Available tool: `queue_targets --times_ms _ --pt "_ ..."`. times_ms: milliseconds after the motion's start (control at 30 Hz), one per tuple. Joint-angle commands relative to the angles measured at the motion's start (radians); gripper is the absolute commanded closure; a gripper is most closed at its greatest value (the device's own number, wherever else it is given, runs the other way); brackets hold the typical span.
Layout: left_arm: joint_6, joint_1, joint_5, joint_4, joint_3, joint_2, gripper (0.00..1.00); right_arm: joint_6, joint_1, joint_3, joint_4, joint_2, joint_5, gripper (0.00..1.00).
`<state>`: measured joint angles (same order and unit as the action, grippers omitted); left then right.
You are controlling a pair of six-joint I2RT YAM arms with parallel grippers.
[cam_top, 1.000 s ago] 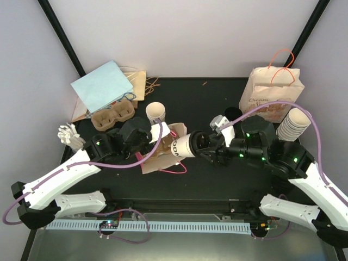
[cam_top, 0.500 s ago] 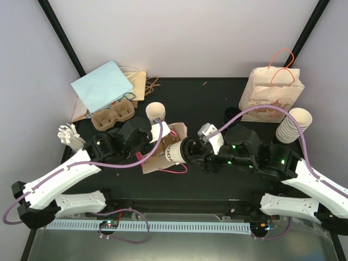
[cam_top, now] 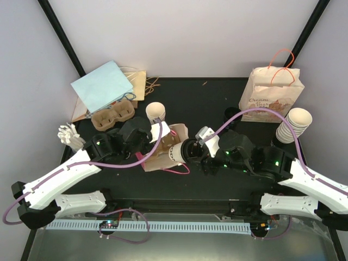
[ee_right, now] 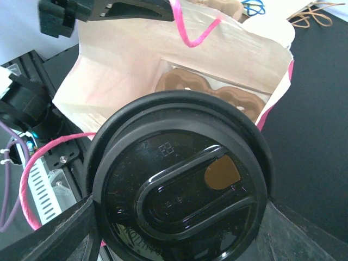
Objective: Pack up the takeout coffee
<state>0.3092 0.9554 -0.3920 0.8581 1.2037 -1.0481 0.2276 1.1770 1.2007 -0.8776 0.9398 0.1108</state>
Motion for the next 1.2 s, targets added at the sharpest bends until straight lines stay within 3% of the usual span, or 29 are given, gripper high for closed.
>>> queue_targets --times_ms 0,200,400,1167 --pt "-0.017 0.005 0.015 -0.045 0.008 0.021 0.91 0.02 0.009 -0.01 -0.007 -0.004 0.058 0.42" --pt "-0.026 0.005 0.053 -0.062 -0.004 0.038 0.81 0.022 0.009 -0.013 -0.008 0.002 0.06 0.42" --pt "-0.032 0.005 0.085 -0.086 -0.006 0.051 0.63 0.021 0.01 -0.012 -0.002 0.006 0.053 0.42" --pt "-0.04 0.005 0.188 -0.197 0.024 0.023 0.56 0.015 0.01 -0.01 0.013 0.02 0.048 0.42"
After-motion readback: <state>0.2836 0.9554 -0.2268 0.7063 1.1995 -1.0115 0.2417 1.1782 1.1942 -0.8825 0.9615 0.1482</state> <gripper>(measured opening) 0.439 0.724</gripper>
